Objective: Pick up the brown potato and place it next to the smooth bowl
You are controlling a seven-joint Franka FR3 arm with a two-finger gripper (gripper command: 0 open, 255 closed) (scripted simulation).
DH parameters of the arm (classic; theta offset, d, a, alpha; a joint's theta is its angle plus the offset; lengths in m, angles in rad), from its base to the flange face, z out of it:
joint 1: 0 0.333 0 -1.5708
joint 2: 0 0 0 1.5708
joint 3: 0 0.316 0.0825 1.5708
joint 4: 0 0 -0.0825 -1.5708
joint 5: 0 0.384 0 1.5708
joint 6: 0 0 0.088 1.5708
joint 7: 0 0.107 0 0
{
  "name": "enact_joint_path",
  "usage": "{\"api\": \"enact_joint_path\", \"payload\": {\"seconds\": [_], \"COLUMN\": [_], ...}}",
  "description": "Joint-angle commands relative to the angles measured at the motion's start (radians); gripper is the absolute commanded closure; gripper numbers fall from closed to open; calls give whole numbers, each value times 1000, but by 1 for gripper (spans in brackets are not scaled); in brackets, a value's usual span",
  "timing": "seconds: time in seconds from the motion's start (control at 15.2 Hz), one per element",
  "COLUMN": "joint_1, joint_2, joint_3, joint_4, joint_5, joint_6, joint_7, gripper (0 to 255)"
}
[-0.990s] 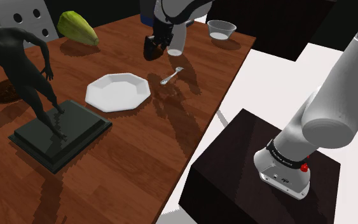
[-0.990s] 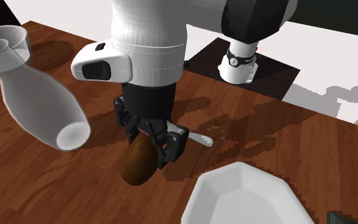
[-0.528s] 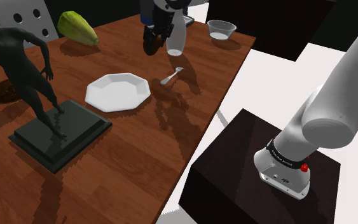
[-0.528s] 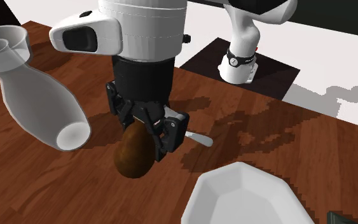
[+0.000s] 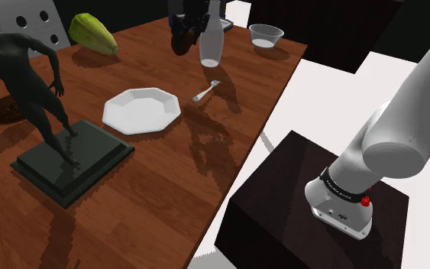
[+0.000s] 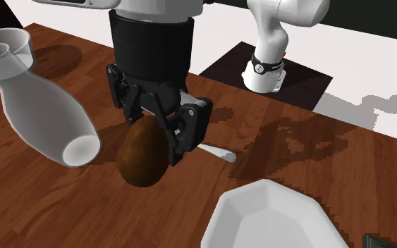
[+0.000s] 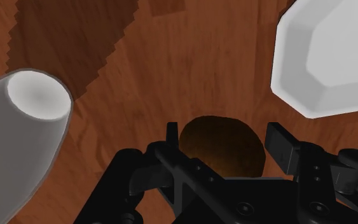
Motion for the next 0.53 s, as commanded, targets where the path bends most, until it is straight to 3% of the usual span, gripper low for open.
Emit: {"api": "enact_joint_path", "payload": {"seconds": [0.0,0.46], "joint_1": [1,-72], "joint_2": [-3,-44], "joint_3": [0,-63], "joint_4": [23,-13], "joint_5": [-1,50], "joint_6": [-26,-40], "joint_7": [2,-154], "gripper": [255,255]}}
